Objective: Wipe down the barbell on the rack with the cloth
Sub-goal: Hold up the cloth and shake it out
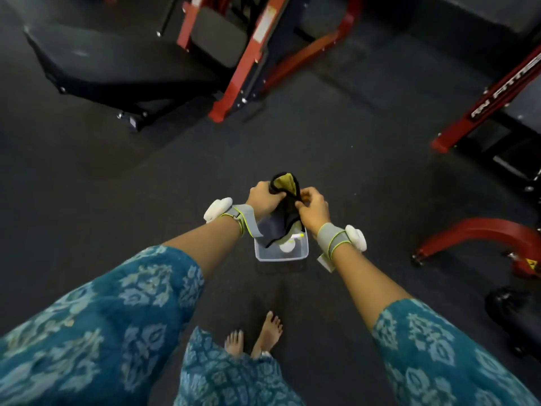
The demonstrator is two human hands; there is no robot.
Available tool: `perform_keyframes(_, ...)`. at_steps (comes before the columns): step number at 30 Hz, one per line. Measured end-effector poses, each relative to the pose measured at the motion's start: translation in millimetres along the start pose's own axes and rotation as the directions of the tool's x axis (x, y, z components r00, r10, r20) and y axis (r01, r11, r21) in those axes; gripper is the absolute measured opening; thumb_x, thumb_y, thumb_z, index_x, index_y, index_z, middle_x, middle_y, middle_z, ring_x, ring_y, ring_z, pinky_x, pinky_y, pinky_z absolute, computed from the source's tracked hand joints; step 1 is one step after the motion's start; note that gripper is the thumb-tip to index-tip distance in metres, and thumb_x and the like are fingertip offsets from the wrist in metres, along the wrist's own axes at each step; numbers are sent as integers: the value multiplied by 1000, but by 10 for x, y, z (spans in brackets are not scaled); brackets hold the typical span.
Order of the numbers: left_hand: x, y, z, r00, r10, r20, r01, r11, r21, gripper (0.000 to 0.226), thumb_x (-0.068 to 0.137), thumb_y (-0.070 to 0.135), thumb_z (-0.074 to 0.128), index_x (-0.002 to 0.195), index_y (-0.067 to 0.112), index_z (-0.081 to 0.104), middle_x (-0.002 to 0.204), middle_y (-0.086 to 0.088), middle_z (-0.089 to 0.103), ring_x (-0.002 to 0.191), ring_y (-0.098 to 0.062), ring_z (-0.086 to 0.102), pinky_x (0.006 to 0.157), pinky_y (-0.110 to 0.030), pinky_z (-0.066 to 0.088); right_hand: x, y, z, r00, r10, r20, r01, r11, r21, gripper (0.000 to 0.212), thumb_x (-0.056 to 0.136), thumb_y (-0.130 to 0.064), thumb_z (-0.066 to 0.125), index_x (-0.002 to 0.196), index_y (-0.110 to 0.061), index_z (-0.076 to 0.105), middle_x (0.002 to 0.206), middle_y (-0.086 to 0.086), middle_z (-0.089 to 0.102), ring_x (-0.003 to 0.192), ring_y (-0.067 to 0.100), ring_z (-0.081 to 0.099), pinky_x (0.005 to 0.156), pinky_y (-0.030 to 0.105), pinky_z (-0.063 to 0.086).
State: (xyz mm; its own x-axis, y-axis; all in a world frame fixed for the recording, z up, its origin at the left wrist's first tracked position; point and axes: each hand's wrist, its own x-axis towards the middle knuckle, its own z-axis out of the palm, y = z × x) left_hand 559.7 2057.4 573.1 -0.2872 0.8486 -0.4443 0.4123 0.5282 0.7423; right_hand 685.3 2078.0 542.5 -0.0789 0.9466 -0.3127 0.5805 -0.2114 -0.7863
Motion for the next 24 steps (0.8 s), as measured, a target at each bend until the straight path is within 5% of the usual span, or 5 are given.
perform_keyframes(11, 924, -323, 279, 993, -35, 113, 30, 998, 51, 24, 92, 17, 58, 112, 5, 64, 112, -15, 65, 111, -28, 56, 83, -25, 40, 802, 431, 345, 993, 87, 76, -86, 996, -17, 23, 89, 4, 54, 111, 1, 58, 109, 16, 65, 106, 28, 60, 87, 26, 41)
perform_keyframes(18, 1293, -553, 448, 988, -90, 128, 85, 996, 41, 24, 91, 18, 60, 112, 7, 64, 111, -14, 66, 110, -26, 56, 82, -23, 40, 1082, 686, 543, 978, 153, 142, -147, 988, -54, 24, 92, -4, 52, 116, -7, 57, 113, 11, 65, 108, 28, 58, 93, 42, 46)
perform_keyframes(22, 1562, -755, 592, 949, -209, 237, 221, 975, -25, 49, 86, 30, 65, 131, 13, 51, 127, -9, 57, 122, -26, 49, 102, -36, 40, 1235, 796, 617, 956, 204, 211, -222, 973, 64, 39, 94, -8, 52, 133, -10, 50, 129, 9, 58, 123, 25, 52, 103, 40, 42)
perform_keyframes(24, 1609, -810, 652, 923, -275, 270, 327, 930, -169, 78, 83, 47, 62, 145, 13, 32, 145, -7, 40, 135, -25, 35, 111, -39, 30, 1245, 762, 634, 934, 271, 234, -326, 915, 238, 56, 95, -29, 55, 144, -11, 37, 143, 9, 45, 132, 22, 43, 109, 40, 37)
